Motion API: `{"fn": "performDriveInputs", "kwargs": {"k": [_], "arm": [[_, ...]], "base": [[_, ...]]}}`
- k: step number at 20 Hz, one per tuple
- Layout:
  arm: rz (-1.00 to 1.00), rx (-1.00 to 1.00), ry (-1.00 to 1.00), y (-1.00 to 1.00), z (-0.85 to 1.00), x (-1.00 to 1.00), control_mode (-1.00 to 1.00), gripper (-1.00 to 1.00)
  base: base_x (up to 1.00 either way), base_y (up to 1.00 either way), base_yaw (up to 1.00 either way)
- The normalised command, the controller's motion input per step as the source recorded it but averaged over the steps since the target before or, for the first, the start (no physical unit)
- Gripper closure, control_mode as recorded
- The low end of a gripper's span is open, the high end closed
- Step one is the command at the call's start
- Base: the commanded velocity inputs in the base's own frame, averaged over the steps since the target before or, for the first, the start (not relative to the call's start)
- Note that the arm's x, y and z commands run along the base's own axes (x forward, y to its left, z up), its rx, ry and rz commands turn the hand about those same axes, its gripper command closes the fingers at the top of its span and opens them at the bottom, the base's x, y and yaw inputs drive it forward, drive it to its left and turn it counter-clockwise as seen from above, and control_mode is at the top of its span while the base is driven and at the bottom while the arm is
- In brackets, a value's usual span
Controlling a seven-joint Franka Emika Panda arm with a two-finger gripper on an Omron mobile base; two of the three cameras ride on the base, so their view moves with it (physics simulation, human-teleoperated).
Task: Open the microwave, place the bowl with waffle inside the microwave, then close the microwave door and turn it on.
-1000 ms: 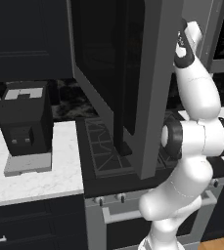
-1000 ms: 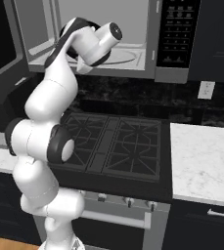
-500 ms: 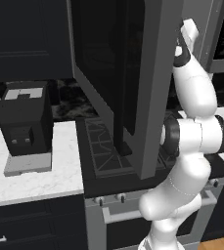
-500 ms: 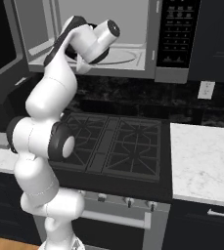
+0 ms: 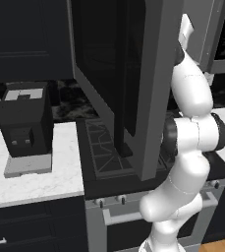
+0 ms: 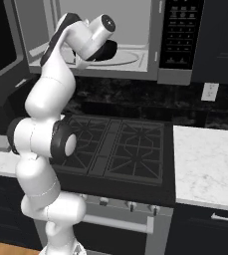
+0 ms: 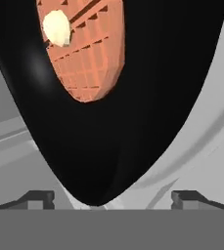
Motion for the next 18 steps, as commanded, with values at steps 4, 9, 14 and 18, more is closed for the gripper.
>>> {"fn": "performDriveInputs", "kwargs": {"k": [4, 9, 14, 18], "arm": [[0.00, 0.00, -0.23, 0.01, 0.00, -0.34, -1.00, -1.00], [0.00, 0.00, -0.29, -0.01, 0.00, -0.83, -1.00, -1.00], [0.00, 0.00, -0.32, -0.01, 0.00, -1.00, -1.00, -1.00], [0.01, 0.00, -0.21, -0.10, 0.01, -1.00, -1.00, -1.00]], "base": [[0.00, 0.00, 0.00], [0.00, 0.00, 0.00], [0.00, 0.00, 0.00], [0.00, 0.00, 0.00]]}}
